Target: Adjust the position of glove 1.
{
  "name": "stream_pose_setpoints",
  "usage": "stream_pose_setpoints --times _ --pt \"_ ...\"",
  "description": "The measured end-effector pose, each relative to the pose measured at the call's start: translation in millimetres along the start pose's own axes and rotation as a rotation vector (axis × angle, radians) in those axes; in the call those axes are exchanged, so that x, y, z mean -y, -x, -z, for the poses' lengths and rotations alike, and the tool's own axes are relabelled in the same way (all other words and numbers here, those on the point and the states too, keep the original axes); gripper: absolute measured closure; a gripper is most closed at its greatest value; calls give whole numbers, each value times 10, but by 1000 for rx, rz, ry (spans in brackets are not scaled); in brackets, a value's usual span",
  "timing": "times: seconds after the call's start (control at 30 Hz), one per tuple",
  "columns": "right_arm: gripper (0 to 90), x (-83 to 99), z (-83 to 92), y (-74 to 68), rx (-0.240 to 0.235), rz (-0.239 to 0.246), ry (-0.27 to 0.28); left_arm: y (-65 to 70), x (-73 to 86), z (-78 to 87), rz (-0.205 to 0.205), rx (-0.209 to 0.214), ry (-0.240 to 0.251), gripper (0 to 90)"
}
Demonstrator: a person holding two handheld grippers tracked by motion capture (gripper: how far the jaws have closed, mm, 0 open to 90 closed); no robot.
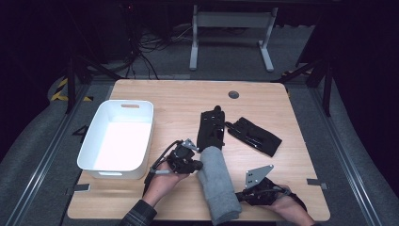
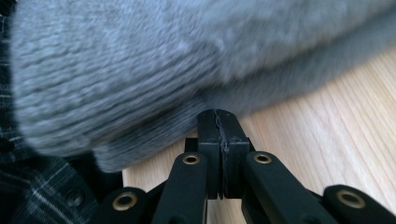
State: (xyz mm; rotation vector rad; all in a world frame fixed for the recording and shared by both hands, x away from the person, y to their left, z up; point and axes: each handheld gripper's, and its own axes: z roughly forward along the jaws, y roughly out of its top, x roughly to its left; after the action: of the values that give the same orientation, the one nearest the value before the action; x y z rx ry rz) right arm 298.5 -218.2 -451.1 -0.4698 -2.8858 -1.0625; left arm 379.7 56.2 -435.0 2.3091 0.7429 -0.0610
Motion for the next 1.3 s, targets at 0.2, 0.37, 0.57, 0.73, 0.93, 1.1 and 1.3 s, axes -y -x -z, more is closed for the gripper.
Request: stream_pose_setpoints --times 0.2,0.37,0.57,0.73,0.93,1.1,1.3 --pt "896 -74 -56 -15 7 7 21 17 -167 -107 -20 12 7 850" --pt "897 -131 -119 -58 6 25 25 40 -289 -224 -33 47 20 855" --pt "897 -222 -218 -101 29 50 37 92 -433 -327 -68 59 5 855" --pt "898 -318 -327 -120 54 65 47 103 -513 -359 -89 75 1 854" --pt "882 -297 -310 -107 77 57 42 112 -521 -264 -92 61 20 800" --pt "770 -113 -69 -11 145 -21 72 123 -502 -13 -88 59 74 652" --pt "554 135 236 164 278 -105 108 222 -370 223 -78 60 114 376"
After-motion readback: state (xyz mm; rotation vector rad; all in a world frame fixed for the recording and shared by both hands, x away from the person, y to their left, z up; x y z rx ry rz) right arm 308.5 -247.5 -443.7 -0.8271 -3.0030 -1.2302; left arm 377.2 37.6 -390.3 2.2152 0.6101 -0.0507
